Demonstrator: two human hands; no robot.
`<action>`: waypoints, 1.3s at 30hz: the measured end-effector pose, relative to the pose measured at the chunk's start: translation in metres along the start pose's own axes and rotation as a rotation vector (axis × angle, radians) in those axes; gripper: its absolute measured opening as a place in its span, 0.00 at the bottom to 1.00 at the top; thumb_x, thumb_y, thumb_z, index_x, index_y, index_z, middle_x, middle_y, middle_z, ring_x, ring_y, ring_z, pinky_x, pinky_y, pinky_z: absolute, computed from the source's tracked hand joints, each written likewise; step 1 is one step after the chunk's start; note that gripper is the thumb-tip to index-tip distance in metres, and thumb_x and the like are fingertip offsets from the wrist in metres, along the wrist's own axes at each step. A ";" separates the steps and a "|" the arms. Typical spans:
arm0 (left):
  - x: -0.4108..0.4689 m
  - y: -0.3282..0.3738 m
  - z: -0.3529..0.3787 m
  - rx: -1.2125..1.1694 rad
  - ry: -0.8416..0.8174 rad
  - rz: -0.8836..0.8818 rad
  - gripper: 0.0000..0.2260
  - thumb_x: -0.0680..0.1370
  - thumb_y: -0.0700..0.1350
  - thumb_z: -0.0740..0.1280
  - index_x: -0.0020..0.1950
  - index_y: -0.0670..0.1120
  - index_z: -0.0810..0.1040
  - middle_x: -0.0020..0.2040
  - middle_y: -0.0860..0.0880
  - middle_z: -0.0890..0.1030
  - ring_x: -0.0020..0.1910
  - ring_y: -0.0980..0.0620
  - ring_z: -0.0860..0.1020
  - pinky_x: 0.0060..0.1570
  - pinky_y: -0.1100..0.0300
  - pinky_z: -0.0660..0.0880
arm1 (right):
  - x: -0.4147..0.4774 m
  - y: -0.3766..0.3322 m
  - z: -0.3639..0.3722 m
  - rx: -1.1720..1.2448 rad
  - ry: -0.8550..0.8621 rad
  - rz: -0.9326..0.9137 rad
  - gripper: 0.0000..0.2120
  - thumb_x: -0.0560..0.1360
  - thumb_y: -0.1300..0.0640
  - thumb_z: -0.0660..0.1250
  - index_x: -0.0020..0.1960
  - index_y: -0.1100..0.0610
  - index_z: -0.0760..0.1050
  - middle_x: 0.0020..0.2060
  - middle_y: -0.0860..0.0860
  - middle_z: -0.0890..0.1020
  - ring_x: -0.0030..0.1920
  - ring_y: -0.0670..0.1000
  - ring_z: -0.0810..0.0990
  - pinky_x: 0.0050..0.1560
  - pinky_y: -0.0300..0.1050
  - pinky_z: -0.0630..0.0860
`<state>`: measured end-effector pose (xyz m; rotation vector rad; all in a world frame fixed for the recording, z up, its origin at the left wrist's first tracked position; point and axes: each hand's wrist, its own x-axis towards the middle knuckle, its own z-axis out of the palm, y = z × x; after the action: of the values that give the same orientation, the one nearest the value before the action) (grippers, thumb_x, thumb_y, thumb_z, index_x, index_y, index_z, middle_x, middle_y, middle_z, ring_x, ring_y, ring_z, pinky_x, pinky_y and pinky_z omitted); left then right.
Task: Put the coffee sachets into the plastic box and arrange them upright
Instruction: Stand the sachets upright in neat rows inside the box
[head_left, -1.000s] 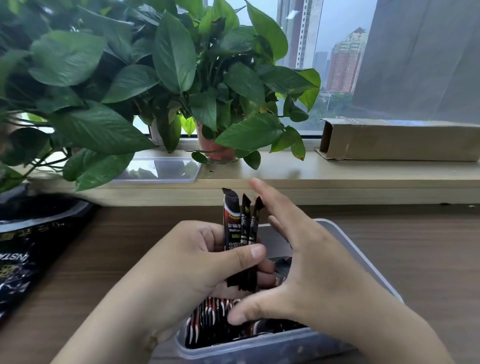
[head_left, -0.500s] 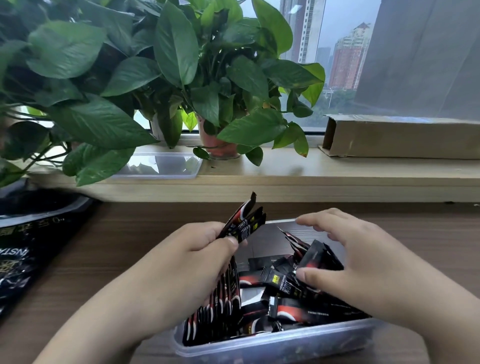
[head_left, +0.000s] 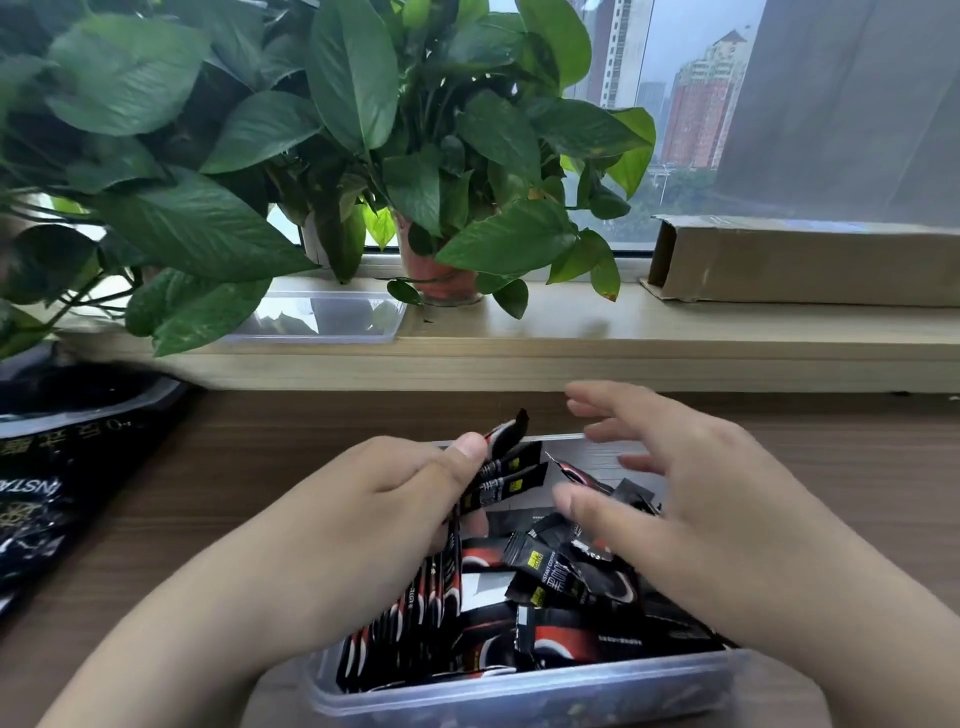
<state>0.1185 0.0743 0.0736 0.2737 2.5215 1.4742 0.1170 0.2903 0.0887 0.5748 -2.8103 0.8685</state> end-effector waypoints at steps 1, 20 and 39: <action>0.000 0.002 0.000 -0.017 -0.016 0.021 0.28 0.78 0.69 0.52 0.52 0.53 0.85 0.44 0.52 0.86 0.43 0.58 0.80 0.54 0.54 0.76 | 0.002 -0.001 0.003 0.069 0.046 -0.028 0.29 0.71 0.41 0.68 0.71 0.36 0.66 0.56 0.28 0.75 0.56 0.31 0.75 0.57 0.31 0.74; -0.001 0.010 -0.002 -0.262 0.335 0.232 0.11 0.63 0.55 0.75 0.43 0.55 0.88 0.29 0.48 0.83 0.26 0.58 0.76 0.32 0.68 0.73 | 0.009 -0.007 0.015 0.755 0.110 0.113 0.12 0.64 0.45 0.73 0.45 0.46 0.87 0.32 0.52 0.86 0.32 0.46 0.84 0.32 0.38 0.77; 0.006 -0.002 0.001 -0.272 0.479 0.118 0.02 0.69 0.46 0.77 0.41 0.51 0.88 0.34 0.47 0.87 0.36 0.51 0.86 0.42 0.64 0.82 | 0.016 0.014 0.017 -0.371 -0.108 0.159 0.15 0.75 0.43 0.67 0.57 0.50 0.79 0.53 0.44 0.83 0.57 0.48 0.78 0.56 0.46 0.76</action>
<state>0.1131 0.0758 0.0707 0.0242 2.6327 2.1202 0.0958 0.2861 0.0713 0.3563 -3.0379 0.3266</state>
